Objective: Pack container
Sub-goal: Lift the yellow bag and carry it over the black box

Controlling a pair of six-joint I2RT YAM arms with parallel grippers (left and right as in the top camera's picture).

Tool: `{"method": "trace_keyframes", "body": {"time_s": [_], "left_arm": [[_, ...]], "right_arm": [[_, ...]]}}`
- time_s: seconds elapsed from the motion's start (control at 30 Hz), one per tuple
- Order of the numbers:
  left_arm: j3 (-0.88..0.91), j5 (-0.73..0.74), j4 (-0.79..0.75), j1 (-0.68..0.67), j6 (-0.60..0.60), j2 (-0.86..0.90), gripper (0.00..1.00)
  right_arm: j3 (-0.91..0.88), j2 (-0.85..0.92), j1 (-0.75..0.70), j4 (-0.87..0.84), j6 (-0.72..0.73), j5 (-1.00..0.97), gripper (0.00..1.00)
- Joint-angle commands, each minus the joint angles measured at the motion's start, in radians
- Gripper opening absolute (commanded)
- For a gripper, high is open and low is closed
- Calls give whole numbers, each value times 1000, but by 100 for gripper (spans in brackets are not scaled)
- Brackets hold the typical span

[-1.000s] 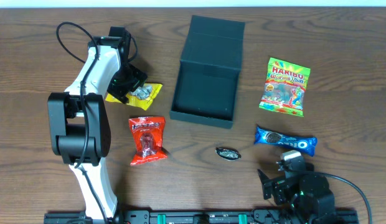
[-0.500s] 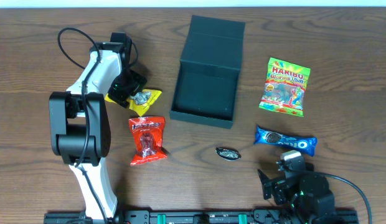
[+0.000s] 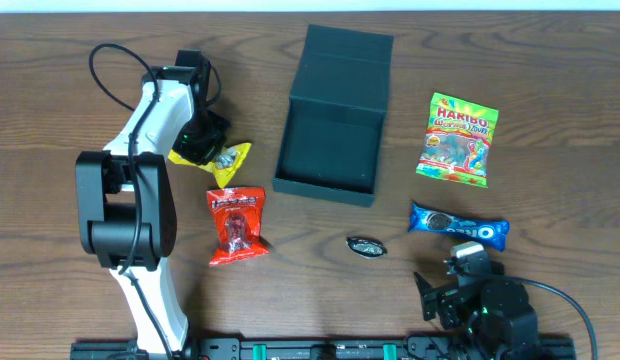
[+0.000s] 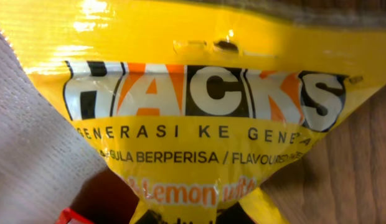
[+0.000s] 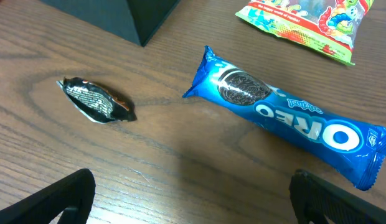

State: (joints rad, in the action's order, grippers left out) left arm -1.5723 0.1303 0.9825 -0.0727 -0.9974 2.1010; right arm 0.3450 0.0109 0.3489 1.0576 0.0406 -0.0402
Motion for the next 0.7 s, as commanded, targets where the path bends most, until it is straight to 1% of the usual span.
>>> {"method": "trace_keyframes", "body": {"time_s": [0.0, 0.2, 0.37, 0.43, 0.57, 0.67], "left_arm": [[18, -26, 13, 6, -5, 37, 6], [14, -26, 39, 6, 2, 36, 6], [-40, -30, 110, -4, 72, 36, 6], [-91, -44, 154, -22, 126, 36, 6], [-212, -109, 246, -66, 159, 34, 6], [-323, -148, 295, -106, 235, 30, 6]], "right_arm": [[7, -3, -7, 5, -5, 4, 99], [7, -3, -7, 5, -5, 4, 99], [7, -3, -7, 5, -5, 4, 99], [7, -3, -7, 5, -5, 4, 99], [7, -3, -7, 5, -5, 4, 99], [7, -3, -7, 5, -5, 4, 99]]}}
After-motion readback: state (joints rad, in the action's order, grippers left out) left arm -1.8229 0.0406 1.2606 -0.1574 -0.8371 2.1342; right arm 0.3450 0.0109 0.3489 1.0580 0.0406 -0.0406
